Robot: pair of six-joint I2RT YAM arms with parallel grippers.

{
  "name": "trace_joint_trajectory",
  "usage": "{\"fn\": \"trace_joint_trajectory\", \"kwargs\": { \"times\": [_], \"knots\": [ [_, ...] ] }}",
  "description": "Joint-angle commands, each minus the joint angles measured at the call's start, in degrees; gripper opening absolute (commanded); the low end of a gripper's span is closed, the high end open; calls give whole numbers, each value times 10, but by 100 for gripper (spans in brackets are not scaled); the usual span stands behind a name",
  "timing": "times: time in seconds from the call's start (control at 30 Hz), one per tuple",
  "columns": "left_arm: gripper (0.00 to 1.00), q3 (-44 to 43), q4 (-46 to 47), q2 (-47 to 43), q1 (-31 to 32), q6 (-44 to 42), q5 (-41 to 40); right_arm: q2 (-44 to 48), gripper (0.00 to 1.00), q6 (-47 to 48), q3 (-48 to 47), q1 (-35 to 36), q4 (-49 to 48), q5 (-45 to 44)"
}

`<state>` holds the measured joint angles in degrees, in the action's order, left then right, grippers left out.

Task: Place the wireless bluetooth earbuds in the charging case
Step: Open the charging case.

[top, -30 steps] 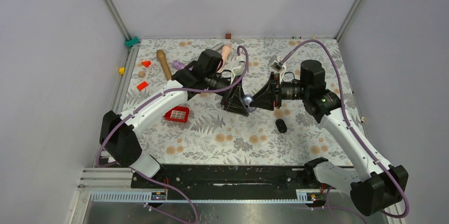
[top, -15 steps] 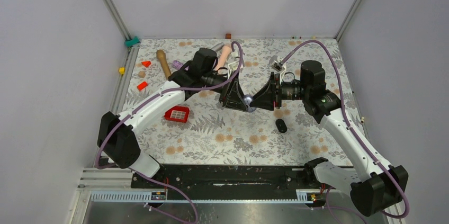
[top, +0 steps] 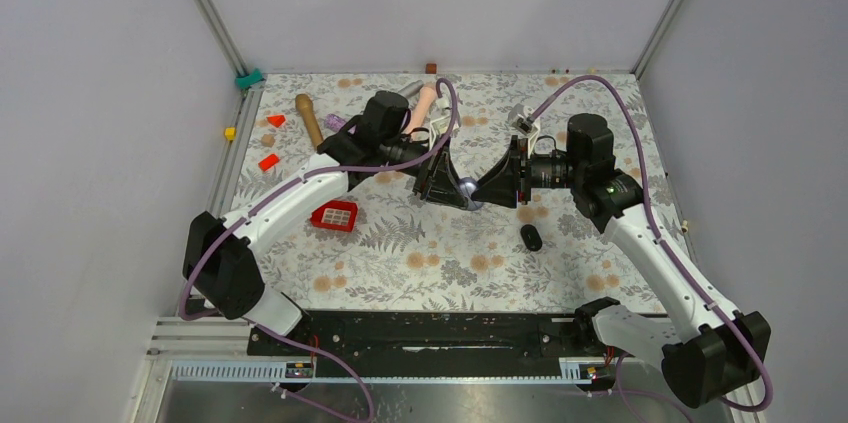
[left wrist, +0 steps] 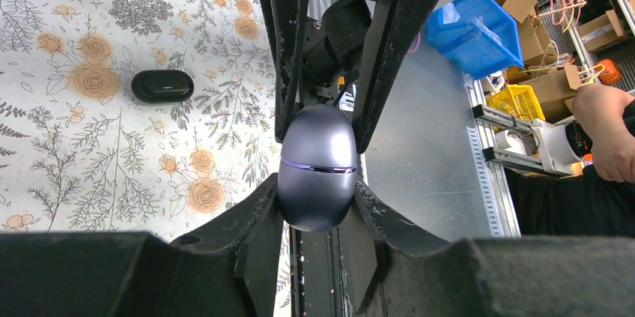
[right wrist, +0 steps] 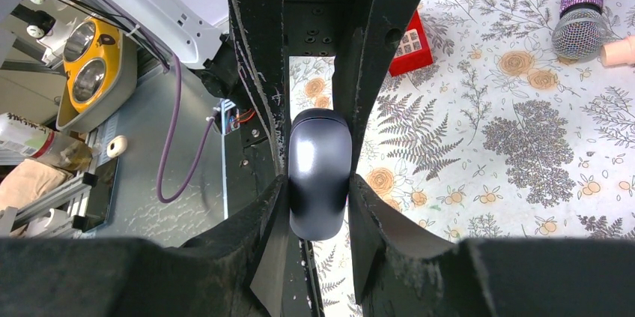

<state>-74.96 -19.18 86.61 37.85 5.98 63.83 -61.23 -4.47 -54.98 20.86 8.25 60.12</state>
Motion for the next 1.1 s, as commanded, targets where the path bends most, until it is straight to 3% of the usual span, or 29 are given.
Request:
{"fn": "trace_joint_trajectory", "kwargs": {
  "times": [0.0, 0.13, 0.33, 0.47, 0.53, 1.07],
  "knots": [
    [25, 1, 27, -24, 3, -5, 2, -4, 24, -2, -7, 2, -14, -4],
    [17, 2, 27, -26, 3, -7, 8, -9, 26, -1, -10, 3, -9, -8],
    [9, 4, 23, -29, 3, -15, 24, -12, 50, 28, -21, 1, 20, -30],
    [4, 3, 16, -34, 3, -21, 26, -4, 58, 41, -25, 1, 32, -48],
    [0, 4, 15, -34, 3, -22, 26, 1, 61, 41, -25, 1, 36, -57],
    [0, -2, 1, -39, 2, -34, 33, 35, 70, 109, -41, -14, 75, -152]
  ]
}}
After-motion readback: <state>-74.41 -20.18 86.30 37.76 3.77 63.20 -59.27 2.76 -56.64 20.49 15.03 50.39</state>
